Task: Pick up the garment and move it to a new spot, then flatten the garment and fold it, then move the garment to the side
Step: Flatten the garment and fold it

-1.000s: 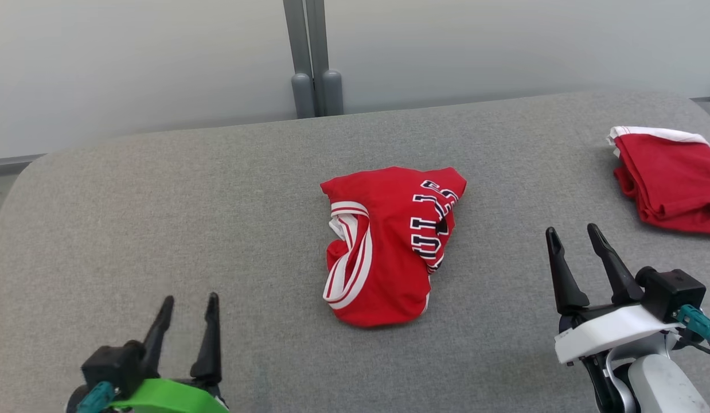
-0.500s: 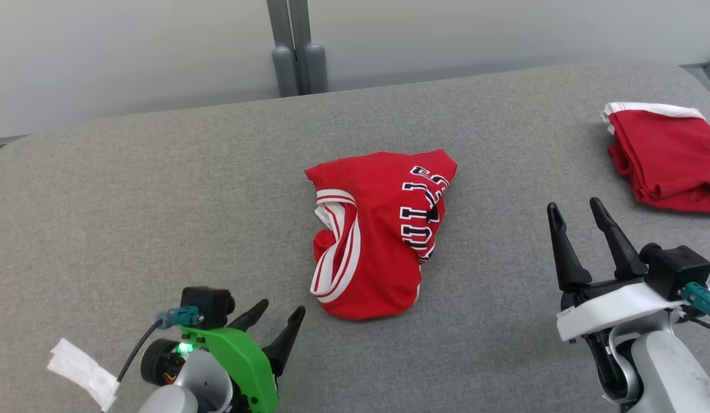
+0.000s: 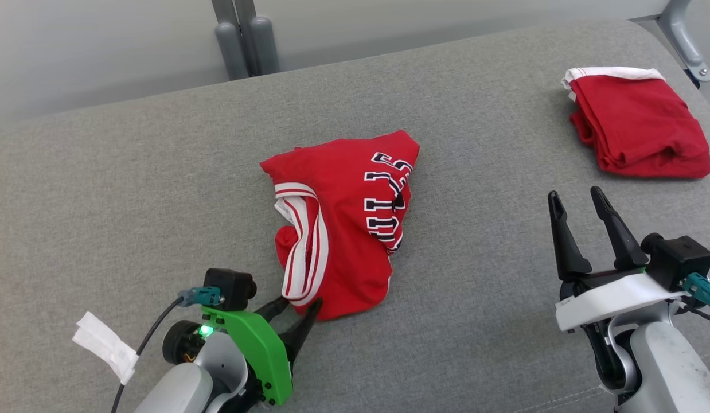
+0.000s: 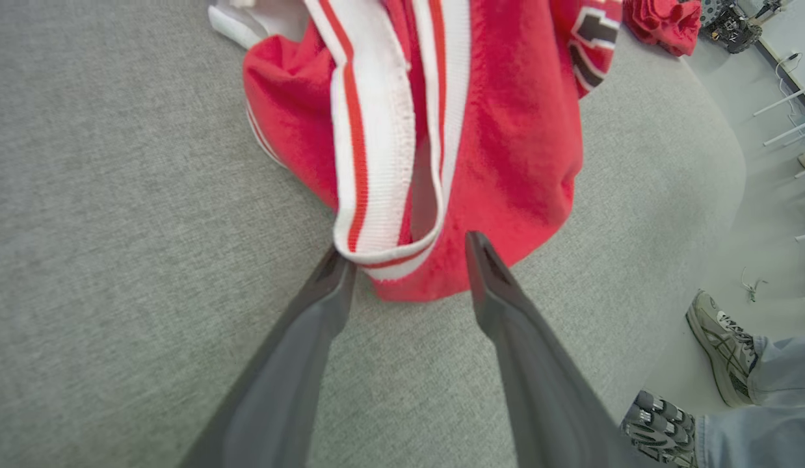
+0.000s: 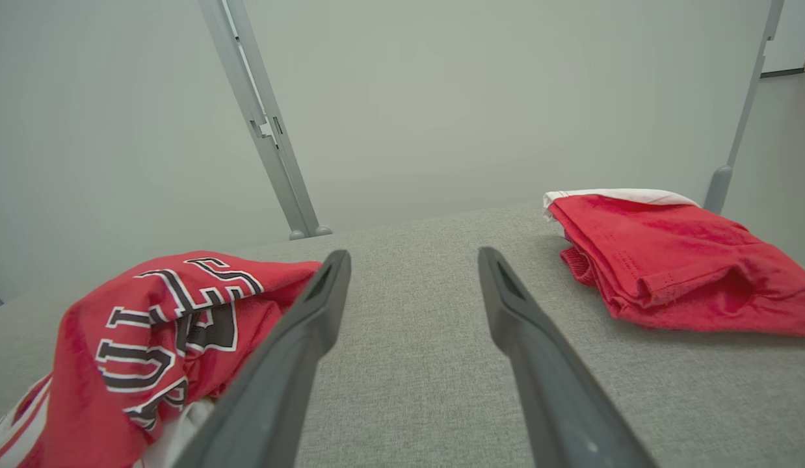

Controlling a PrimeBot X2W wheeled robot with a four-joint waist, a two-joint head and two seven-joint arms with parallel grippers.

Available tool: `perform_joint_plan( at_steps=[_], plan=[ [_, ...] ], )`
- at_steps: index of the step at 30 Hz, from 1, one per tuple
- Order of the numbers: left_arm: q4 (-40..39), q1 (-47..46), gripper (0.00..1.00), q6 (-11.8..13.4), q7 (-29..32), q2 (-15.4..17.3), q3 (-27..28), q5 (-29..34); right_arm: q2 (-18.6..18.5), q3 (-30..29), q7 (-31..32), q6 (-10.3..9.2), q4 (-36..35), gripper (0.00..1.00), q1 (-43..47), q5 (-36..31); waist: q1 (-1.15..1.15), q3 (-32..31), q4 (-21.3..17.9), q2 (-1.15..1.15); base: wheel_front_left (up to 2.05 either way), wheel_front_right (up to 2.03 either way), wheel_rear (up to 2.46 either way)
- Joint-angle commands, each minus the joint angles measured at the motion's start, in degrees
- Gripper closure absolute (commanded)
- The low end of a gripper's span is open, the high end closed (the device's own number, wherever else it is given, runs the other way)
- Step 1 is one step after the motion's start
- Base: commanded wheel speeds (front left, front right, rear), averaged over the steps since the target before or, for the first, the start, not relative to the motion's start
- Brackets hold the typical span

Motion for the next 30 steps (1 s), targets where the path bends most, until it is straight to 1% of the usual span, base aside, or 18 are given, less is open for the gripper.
perform_joint_plan(
  at_steps=[1, 2, 3, 7, 12, 14, 17, 19, 21, 23, 26, 30],
  plan=[
    [-0.29, -0.75, 0.59, -0.26, -0.54, 0.79, -0.39, -0.79, 0.2, -0.19, -0.16, 0.01, 0.12, 0.0, 0.12, 0.3, 0.0, -0.07, -0.2, 0.0, 0.0, 0.0, 0.0],
    [-0.25, -0.95, 0.82, -0.25, -0.87, 1.56, -0.72, -0.54, 0.32, -0.28, -0.16, 0.01, 0.12, 0.0, 0.23, 0.22, 0.0, -0.18, -0.18, 0.0, 0.0, 0.0, 0.0],
    [-0.17, -1.04, 1.0, -0.24, -1.32, 1.86, -0.91, -0.39, 0.46, -0.32, -0.16, 0.01, 0.14, 0.0, 0.34, 0.16, 0.0, -0.31, -0.12, 0.0, 0.0, 0.0, 0.0],
    [-1.51, -1.65, 1.0, -0.24, -2.08, 2.5, -2.11, -1.28, 0.82, -0.33, -0.16, 0.01, 0.27, 0.0, 0.61, 0.04, 0.0, -1.13, 0.44, 0.0, 0.0, 0.0, 0.0],
    [-7.36, -4.96, 1.0, -0.24, -0.87, 3.16, -3.22, -1.74, 1.33, -0.34, -0.16, 0.01, 0.33, 0.0, 0.64, -0.04, 0.0, -2.56, 1.0, 0.0, 0.0, 0.0, 0.0],
    [-10.12, -6.86, 1.0, -0.24, -0.55, 2.6, -2.83, -3.14, 1.61, -0.28, -0.16, 0.01, 0.51, 0.0, 0.82, -0.05, 0.0, -3.15, 1.06, 0.0, 0.0, 0.0, 0.0],
    [-13.07, -10.1, 1.0, -0.17, 0.28, 2.98, -0.81, -5.02, 2.13, -0.09, -0.16, 0.01, 0.84, 0.0, 1.07, -0.16, 0.0, -3.98, 1.08, 0.0, 0.0, 0.0, 0.0],
    [-14.58, -12.08, 1.0, 0.93, 1.12, 3.83, 1.29, -5.85, 2.38, 0.04, -0.16, 0.01, 0.97, 0.0, 1.03, -0.19, 0.0, -4.32, 1.01, 0.0, 0.0, 0.0, 0.0],
    [-15.73, -13.51, 1.0, 2.26, 2.01, 5.39, 3.52, -6.36, 2.49, -0.04, -0.16, 0.01, 1.02, 0.0, 0.98, -0.12, 0.0, -4.47, 1.0, 0.0, 0.0, 0.0, 0.0],
    [-16.28, -13.75, 1.0, 4.0, 2.59, 6.75, 6.44, -8.15, 2.48, -0.16, -0.16, 0.01, 1.0, 0.0, 1.05, -0.02, 0.0, -4.56, 1.04, 0.0, 0.0, 0.0, 0.0],
    [-15.88, -11.86, 1.0, 6.62, 2.93, 10.2, 10.99, -9.85, 2.3, -0.55, -0.16, 0.01, 0.98, 0.0, 1.2, 0.23, 0.0, -4.56, 1.15, 0.0, 0.0, 0.0, 0.0],
    [-12.1, -7.53, 1.0, 8.51, 1.85, 14.07, 16.28, -12.7, 2.06, -1.19, -0.16, 0.01, 0.88, 0.0, 1.28, 0.39, 0.0, -4.3, 1.55, 0.0, 0.0, 0.0, 0.0]
  ],
)
